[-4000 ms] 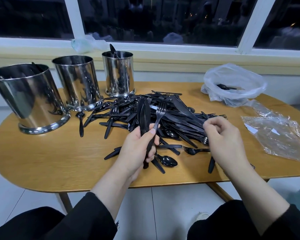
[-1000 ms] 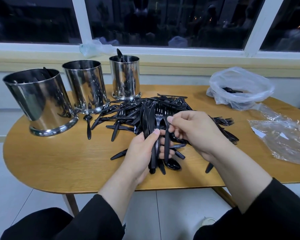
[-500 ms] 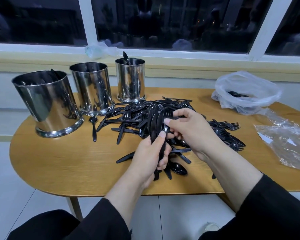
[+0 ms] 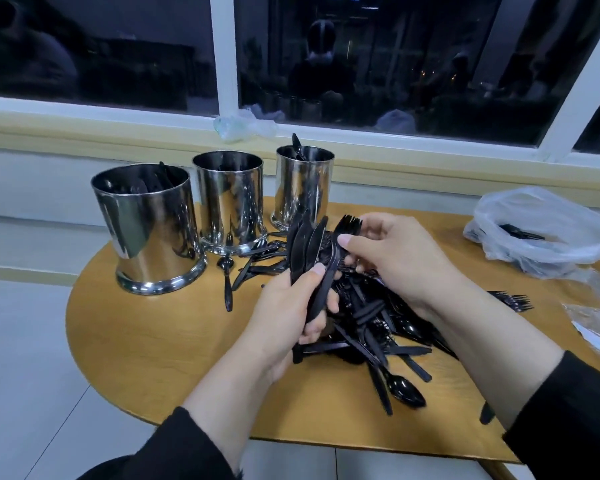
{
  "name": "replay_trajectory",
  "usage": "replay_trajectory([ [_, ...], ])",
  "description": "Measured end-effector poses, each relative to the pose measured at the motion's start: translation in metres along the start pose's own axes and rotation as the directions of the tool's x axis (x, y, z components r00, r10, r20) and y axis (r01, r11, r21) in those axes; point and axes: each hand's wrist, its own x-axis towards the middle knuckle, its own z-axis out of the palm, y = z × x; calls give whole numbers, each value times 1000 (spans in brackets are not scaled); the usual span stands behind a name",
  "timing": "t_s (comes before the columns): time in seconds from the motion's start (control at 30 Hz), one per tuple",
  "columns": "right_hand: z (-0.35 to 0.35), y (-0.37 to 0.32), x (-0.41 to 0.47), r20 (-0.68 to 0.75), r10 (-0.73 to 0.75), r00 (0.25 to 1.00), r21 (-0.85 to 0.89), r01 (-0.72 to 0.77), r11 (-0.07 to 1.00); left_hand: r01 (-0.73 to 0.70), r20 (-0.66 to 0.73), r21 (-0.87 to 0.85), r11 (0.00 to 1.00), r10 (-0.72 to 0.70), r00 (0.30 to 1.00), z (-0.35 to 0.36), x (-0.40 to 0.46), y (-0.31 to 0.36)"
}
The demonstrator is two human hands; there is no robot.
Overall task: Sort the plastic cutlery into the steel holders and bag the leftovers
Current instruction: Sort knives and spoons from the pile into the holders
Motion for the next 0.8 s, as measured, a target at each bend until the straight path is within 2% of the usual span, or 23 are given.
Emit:
replay_trajectory([
  [0.1,14,-17,26,2,-44,999,-6,44,999,-36,-27,1,999,36,999,-18,13,15],
  [0.23,33,-38,68,-35,-115,993,-62,112,992,-97,-119,-91,991,86,989,-54,42,27],
  [0.4,41,-66,129,-123,-232,965,-66,225,972,-150,-264,102,983,172,949,-98,65,40],
  [0.5,46,-82,163,-175,-268,947,-38,265,963,-117,-236,111,987,140,962,-113,73,37],
  [0.67,71,-95,221,-264,-317,911,-69,309,948,-34,-162,-9,999,32,986,-126,77,32],
  [0.8,101,-93,258,-230,-337,913,-255,277,926,-15,-156,-82,997,2,988,-136,79,30],
])
